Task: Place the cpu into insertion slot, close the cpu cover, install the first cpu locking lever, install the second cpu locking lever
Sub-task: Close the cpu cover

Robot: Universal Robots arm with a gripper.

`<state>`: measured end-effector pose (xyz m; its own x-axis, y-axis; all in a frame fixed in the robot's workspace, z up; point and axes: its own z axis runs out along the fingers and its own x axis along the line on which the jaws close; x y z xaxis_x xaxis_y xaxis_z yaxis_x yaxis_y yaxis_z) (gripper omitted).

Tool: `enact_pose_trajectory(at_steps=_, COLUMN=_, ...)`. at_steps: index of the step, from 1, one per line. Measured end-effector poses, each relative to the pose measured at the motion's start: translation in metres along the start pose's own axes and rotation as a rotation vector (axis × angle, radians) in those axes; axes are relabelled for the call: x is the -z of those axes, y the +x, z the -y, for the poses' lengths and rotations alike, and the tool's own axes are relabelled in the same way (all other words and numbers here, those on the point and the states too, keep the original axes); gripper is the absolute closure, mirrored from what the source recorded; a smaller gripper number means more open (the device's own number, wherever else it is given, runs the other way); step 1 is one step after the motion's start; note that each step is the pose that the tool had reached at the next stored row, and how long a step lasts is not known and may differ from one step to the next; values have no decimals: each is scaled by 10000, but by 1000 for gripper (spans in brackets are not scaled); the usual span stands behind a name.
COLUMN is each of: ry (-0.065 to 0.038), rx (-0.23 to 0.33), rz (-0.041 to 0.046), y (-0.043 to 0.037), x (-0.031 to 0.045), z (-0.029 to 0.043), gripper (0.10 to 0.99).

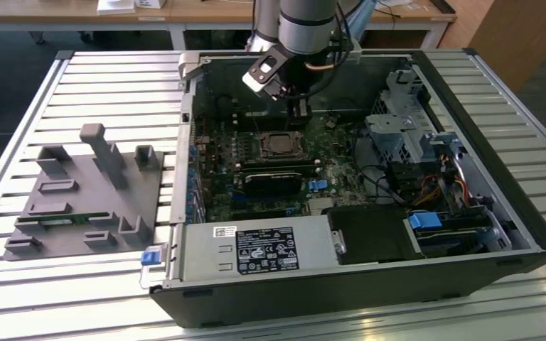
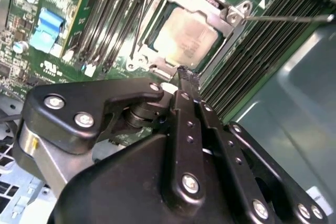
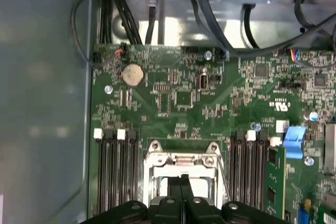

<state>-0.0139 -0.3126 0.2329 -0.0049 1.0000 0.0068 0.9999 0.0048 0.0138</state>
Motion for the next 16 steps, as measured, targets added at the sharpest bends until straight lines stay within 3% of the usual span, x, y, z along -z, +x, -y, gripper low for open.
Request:
enact_pose_trajectory(at_steps=7, ry=0, rx=0, rz=1, y=0, x=-1, z=99, gripper=980)
enact_pose_trajectory(at_steps=16, ry=1, rx=0, rz=1, y=1, x=-4, z=165, gripper=980)
